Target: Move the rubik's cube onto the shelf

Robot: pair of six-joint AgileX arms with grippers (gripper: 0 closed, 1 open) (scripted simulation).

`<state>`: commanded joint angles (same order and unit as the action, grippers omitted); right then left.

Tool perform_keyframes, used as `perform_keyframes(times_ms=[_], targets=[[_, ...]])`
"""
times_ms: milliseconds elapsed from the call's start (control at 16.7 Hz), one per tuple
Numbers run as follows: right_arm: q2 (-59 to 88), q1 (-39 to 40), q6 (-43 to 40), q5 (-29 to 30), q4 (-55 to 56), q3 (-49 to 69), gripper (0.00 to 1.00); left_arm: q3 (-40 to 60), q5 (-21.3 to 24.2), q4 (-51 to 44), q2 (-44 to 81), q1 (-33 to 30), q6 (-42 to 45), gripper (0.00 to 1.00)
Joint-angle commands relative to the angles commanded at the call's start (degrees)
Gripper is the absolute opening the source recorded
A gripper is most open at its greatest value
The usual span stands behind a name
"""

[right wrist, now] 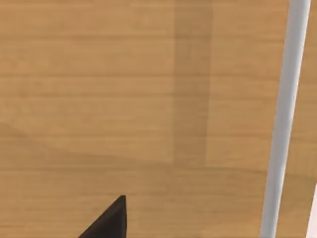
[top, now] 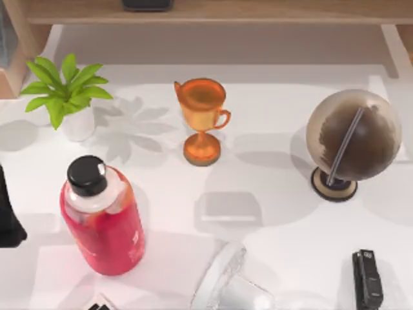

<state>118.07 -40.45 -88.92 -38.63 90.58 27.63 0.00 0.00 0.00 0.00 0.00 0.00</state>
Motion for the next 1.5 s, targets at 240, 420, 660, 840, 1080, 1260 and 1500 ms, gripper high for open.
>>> perform_keyframes(times_ms=[240, 420, 660, 840, 1080, 1260, 1500], targets=[[0.01, 0.09, 0.00, 0.01, -0.01, 0.07, 1.00, 0.00, 0.00, 0.00, 0.00, 0.00, 0.00, 1.00], [-0.46, -1.28, -0.03, -1.37, 1.27, -1.65, 1.00, 0.00, 0.00, 0.00, 0.00, 0.00, 0.00, 1.00], [-1.04, -2.69, 0.02, -2.79, 2.55, -3.49, 1.00, 0.00, 0.00, 0.00, 0.00, 0.00, 0.00, 1.00], [-0.80, -2.44, 0.02, -2.68, 2.42, -3.31, 1.00, 0.00, 0.00, 0.00, 0.00, 0.00, 0.00, 1.00], [-2.21, -5.99, 1.69, 0.51, -2.85, 0.87, 1.00, 0.00, 0.00, 0.00, 0.00, 0.00, 0.00, 1.00], [-4.15, -9.80, 5.13, 5.07, -13.08, 8.53, 1.00, 0.00, 0.00, 0.00, 0.00, 0.00, 0.00, 1.00], [-6.42, -11.41, 12.36, 11.58, -33.55, 23.64, 1.00, 0.00, 0.00, 0.00, 0.00, 0.00, 0.00, 1.00]])
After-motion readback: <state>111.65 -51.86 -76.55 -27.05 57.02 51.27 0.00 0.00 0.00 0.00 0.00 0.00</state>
